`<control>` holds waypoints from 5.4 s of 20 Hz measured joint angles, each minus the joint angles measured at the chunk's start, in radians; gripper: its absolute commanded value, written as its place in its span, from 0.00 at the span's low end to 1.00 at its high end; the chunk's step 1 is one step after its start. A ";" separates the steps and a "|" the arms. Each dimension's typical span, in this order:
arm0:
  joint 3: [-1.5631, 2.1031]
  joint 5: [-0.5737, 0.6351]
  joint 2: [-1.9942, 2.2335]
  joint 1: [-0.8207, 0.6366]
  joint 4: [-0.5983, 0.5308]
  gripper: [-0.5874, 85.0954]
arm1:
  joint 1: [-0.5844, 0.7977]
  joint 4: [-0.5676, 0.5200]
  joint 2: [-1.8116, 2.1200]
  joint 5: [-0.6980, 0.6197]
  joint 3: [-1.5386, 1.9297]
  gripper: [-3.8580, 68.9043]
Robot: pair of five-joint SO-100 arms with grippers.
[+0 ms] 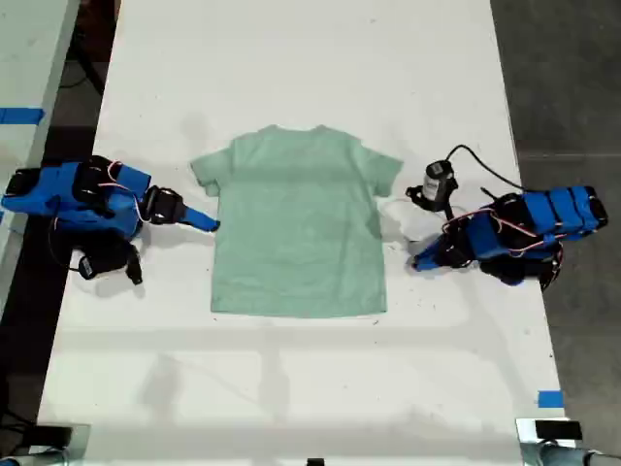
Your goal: Fold t shirt
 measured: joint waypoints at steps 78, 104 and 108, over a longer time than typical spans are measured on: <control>0.000 -0.276 0.006 0.011 0.003 0.13 | 0.917 0.029 -1.853 0.029 -1.562 0.05; 0.000 -0.262 0.000 -0.078 0.003 0.00 | 0.273 -0.017 -0.761 0.410 -0.871 0.07; 0.000 -0.190 0.000 -0.252 0.003 0.00 | 0.161 -0.120 -0.221 0.526 -0.169 0.07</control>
